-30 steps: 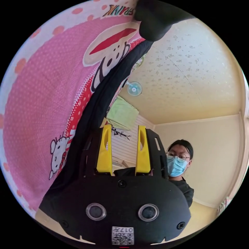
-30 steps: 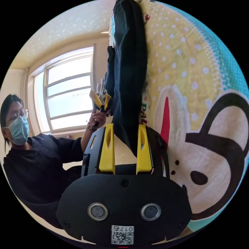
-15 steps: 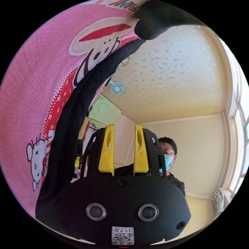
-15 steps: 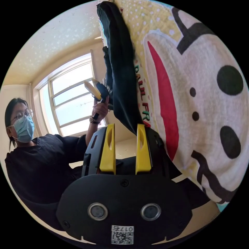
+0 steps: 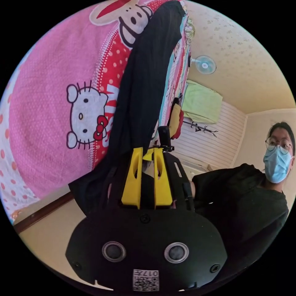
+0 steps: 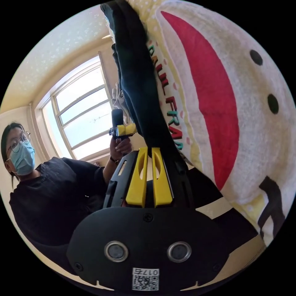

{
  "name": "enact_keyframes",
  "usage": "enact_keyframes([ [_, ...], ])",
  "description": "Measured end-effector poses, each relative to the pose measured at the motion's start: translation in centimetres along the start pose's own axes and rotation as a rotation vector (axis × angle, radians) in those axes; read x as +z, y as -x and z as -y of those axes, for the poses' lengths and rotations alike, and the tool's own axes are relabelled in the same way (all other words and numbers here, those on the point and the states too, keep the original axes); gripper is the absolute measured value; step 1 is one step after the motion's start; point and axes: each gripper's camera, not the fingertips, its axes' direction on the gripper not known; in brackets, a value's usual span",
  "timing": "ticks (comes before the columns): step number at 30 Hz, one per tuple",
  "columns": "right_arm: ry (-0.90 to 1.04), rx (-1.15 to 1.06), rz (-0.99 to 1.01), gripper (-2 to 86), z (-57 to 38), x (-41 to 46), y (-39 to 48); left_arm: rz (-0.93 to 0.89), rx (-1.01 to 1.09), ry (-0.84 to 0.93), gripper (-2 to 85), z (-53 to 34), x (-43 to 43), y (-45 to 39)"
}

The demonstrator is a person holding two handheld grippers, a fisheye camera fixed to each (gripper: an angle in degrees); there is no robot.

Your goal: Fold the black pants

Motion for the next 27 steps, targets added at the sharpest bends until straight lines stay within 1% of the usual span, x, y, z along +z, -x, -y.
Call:
enact_keyframes([
  [3, 0.02, -0.016, 0.078, 2.9, -0.4, 1.1, 0.4, 0.109, 0.024, 0.022, 0.1, -0.2, 1.7, 0.0],
  [5, 0.038, -0.019, 0.077, 2.9, -0.8, 1.9, 0.5, 0.136, 0.016, 0.022, -0.5, -0.1, 2.3, 0.9],
  [9, 0.004, 0.116, -0.065, 3.7, -1.1, 2.0, -2.4, 0.202, -0.034, 0.033, -0.4, 0.8, 3.3, 4.3],
  [11, 0.013, 0.099, -0.09, 4.7, -1.1, 2.0, -2.4, 0.245, 0.0, 0.013, 0.4, 1.6, 3.1, 4.2],
  [13, -0.018, 0.052, -0.178, 7.2, -1.3, 1.6, -1.1, 0.274, 0.029, -0.019, 3.5, 2.8, 2.7, 4.0],
  [15, -0.074, 0.018, -0.21, 9.4, -0.9, 0.7, -0.2, 0.259, 0.049, -0.057, 9.5, 5.2, 2.2, 4.6],
  [16, -0.119, -0.004, -0.217, 10.6, -0.4, -0.1, 0.1, 0.25, 0.05, -0.078, 10.1, 5.8, 1.9, 4.9],
  [19, -0.229, -0.069, -0.236, 12.0, 2.1, -2.2, 0.5, 0.133, 0.118, -0.17, 11.1, 9.6, 0.0, 5.7],
  [20, -0.243, -0.082, -0.246, 12.1, 2.8, -2.5, 0.5, 0.113, 0.154, -0.218, 10.9, 11.2, -0.8, 5.9],
  [21, -0.269, -0.105, -0.249, 12.3, 4.1, -3.1, 0.5, 0.131, 0.171, -0.252, 11.2, 12.9, -1.4, 6.4],
  [23, -0.304, -0.152, -0.218, 12.5, 6.0, -3.5, 0.5, 0.168, 0.154, -0.265, 12.5, 15.7, -2.0, 7.7],
  [25, -0.278, -0.213, -0.226, 12.1, 8.0, -2.5, 0.1, 0.166, 0.129, -0.229, 14.5, 18.1, -1.6, 9.7],
  [26, -0.259, -0.215, -0.223, 11.9, 8.3, -2.0, -0.2, 0.135, 0.111, -0.169, 15.1, 19.3, -0.6, 11.4],
  [27, -0.219, -0.222, -0.183, 12.0, 8.5, -0.7, -1.1, 0.066, 0.114, -0.164, 14.7, 19.4, -0.1, 12.9],
])
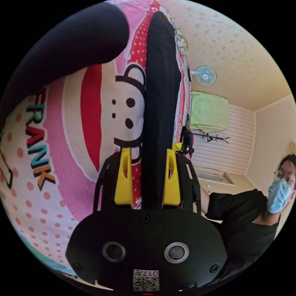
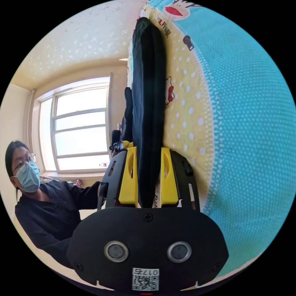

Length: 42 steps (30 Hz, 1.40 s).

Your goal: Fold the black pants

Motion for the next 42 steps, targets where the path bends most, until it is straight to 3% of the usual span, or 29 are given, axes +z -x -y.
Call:
enact_keyframes([
  [5, 0.093, -0.017, 0.081, 11.1, -5.6, 5.9, -1.1, -0.173, 0.011, 0.005, 9.8, -3.3, 3.3, 4.2],
  [8, 0.046, 0.009, 0.141, 9.9, -8.7, 7.7, -2.4, -0.259, -0.006, -0.037, 8.6, -3.8, 4.2, 6.4],
  [12, 0.013, 0.035, 0.274, 8.3, -9.9, 8.9, -4.4, -0.434, -0.015, 0.072, 7.4, -2.0, 6.6, 8.7],
  [16, 0.066, -0.054, 0.359, 5.6, -11.7, 9.8, -3.2, -0.537, 0.081, 0.055, 6.2, -2.5, 7.1, 6.8],
  [20, 0.048, -0.218, 0.422, 4.6, -15.2, 8.0, 1.7, -0.484, 0.234, -0.106, 5.5, -6.1, 4.7, 0.0],
  [29, 0.163, -0.689, 0.15, 0.6, -28.3, 1.8, 22.5, -0.278, 0.634, -0.198, 5.2, -17.3, 5.4, -23.0],
  [36, 0.254, -0.976, -0.045, -0.1, -40.1, -3.2, 37.3, -0.233, 0.836, -0.251, 5.2, -25.0, 8.1, -38.0],
  [42, 0.196, -1.067, -0.138, -0.1, -41.3, -4.7, 41.0, -0.196, 0.83, -0.304, 5.2, -21.7, 8.9, -40.2],
])
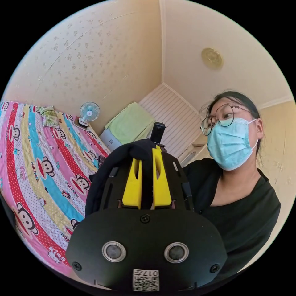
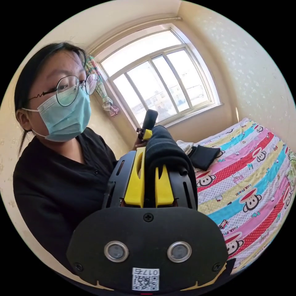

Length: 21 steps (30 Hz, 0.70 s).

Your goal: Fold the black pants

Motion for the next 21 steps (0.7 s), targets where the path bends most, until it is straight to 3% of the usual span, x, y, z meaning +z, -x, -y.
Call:
enact_keyframes([
  [7, -0.003, 0.327, 0.074, -0.1, -5.0, 3.1, -15.5, -0.008, -0.331, -0.024, 5.3, -2.8, 2.6, 19.5],
  [12, 0.08, 0.419, -0.039, 0.4, -6.1, 4.9, -23.7, 0.158, -0.418, 0.018, 5.5, -2.9, 4.2, 31.3],
  [16, 0.125, 0.512, -0.089, 0.8, -8.6, 6.8, -26.4, 0.226, -0.413, 0.068, 5.7, -5.2, 5.4, 34.8],
  [21, 0.058, 0.6, 0.039, 0.7, -15.9, 8.5, -23.7, 0.066, -0.48, 0.105, 5.8, -15.5, 6.8, 36.4],
])
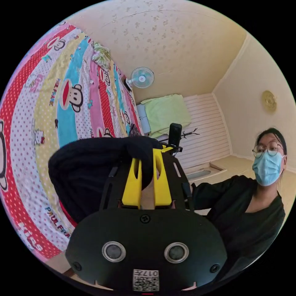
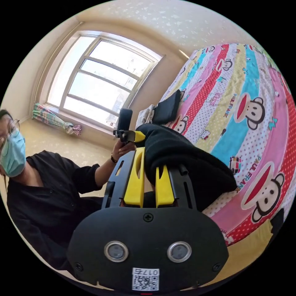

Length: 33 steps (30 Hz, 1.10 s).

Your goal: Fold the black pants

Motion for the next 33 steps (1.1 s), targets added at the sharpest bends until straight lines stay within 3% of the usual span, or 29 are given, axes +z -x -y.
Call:
enact_keyframes([
  [4, 0.076, 0.215, 0.077, 1.1, -7.6, 4.4, -2.8, 0.035, -0.153, 0.083, 5.9, -8.0, 2.1, 4.1],
  [9, 0.258, 0.449, 0.035, 3.5, -12.6, 9.9, -6.3, 0.158, -0.466, 0.23, 7.0, -16.6, 3.6, 12.2],
  [12, 0.302, 0.487, 0.09, 7.5, -12.2, 10.2, -7.2, 0.058, -0.537, 0.216, 7.6, -17.7, 2.3, 15.0],
  [16, 0.248, 0.408, 0.308, 13.9, -8.9, 5.1, -6.4, -0.073, -0.487, 0.247, 8.4, -15.6, -1.3, 13.8],
  [22, 0.143, 0.426, 0.047, 18.2, -3.8, -5.3, -6.5, 0.138, -0.376, 0.285, 15.2, -10.4, -9.2, 9.5],
  [28, 0.087, 0.525, 0.108, 28.8, 0.7, -7.5, -11.6, 0.206, -0.369, 0.211, 21.1, -5.7, -13.1, 11.9],
  [33, 0.057, 0.535, 0.185, 30.9, 2.0, -6.3, -12.5, 0.209, -0.389, 0.119, 21.2, -4.3, -15.1, 13.2],
])
